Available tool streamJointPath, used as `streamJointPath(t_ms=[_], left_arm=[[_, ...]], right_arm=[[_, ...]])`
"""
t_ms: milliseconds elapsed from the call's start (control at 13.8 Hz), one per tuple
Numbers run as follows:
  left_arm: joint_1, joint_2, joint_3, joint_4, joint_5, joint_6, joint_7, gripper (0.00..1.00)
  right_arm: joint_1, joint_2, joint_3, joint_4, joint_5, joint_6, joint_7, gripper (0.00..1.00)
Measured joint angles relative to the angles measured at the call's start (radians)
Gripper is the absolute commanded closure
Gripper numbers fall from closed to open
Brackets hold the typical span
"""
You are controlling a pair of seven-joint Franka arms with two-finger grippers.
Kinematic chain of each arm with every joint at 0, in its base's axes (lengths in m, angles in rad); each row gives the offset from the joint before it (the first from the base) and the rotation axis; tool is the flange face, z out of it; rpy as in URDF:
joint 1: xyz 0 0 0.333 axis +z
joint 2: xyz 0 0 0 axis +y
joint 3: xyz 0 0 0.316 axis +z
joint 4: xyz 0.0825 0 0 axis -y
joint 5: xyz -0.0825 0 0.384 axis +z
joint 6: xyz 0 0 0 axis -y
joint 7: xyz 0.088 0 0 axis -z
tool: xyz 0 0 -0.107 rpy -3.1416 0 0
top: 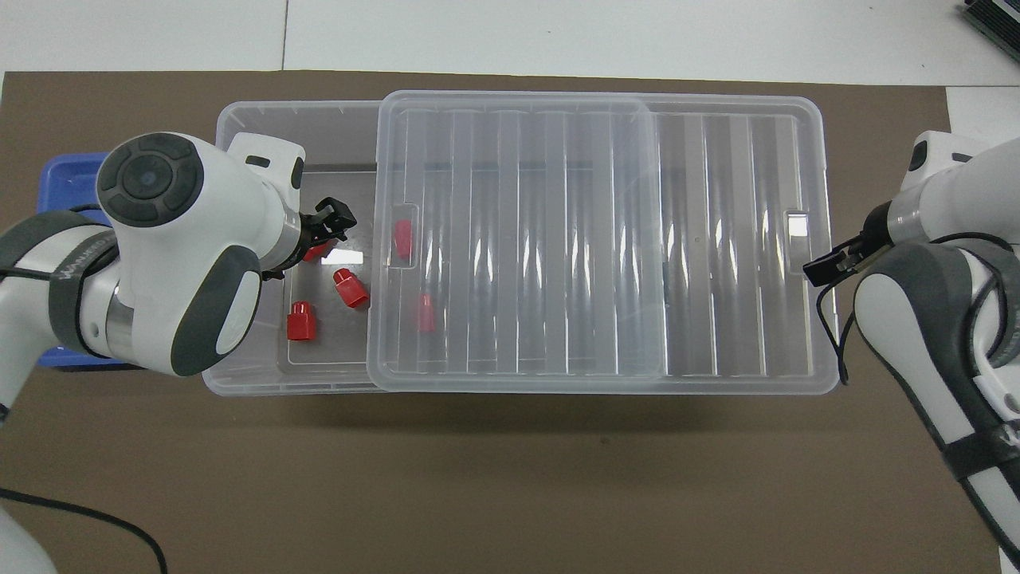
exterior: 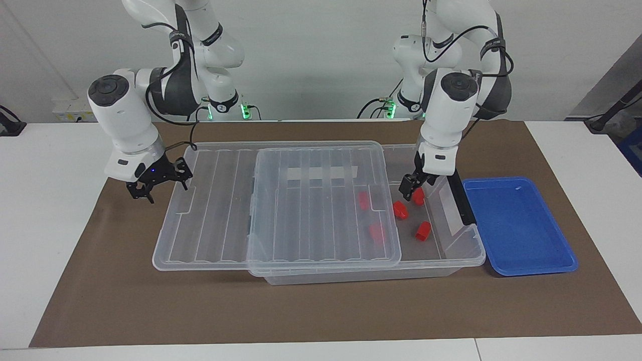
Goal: Place red block in blue tray from box
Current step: 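Grasp a red block inside the box with the left gripper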
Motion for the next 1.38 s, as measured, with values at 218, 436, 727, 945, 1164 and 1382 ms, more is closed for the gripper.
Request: streamJointPath(t_ms=[218, 436, 727, 945, 1164, 1382], left_arm=[[0.0, -0.006, 0.004, -0.131, 0.0, 0.135, -0.006, 0.0], [0.0, 0.004, 0.003, -0.174, 0.0, 0.182, -0.017, 0.0], [-0.015, 0.028, 0.001, -0.228, 0.002, 0.253, -0.029, 0.0], [-0.044, 0.044, 0.001, -0.255, 0.019, 0.288, -0.059, 0.0], [-0.068, 0.072, 0.0, -0.257, 0.063, 0.306, -0.109, 0.04], [-0.07, 0.081, 0.003, -0.257, 0.068, 0.325, -0.111, 0.07]], right_arm=[[-0.004, 0.0, 0.0, 0.0, -0.002, -0.001, -0.007, 0.06], [-0.004, 0.0, 0.001, 0.0, -0.003, -0.013, -0.018, 0.06], [0.0, -0.006, 0.004, 0.022, -0.003, -0.046, -0.033, 0.05], [0.004, -0.031, 0.005, 0.039, -0.003, -0.076, -0.033, 0.05], [0.008, -0.066, 0.015, 0.05, -0.001, -0.117, -0.027, 0.05], [0.009, -0.086, 0.036, 0.099, 0.001, -0.181, 0.088, 0.04]])
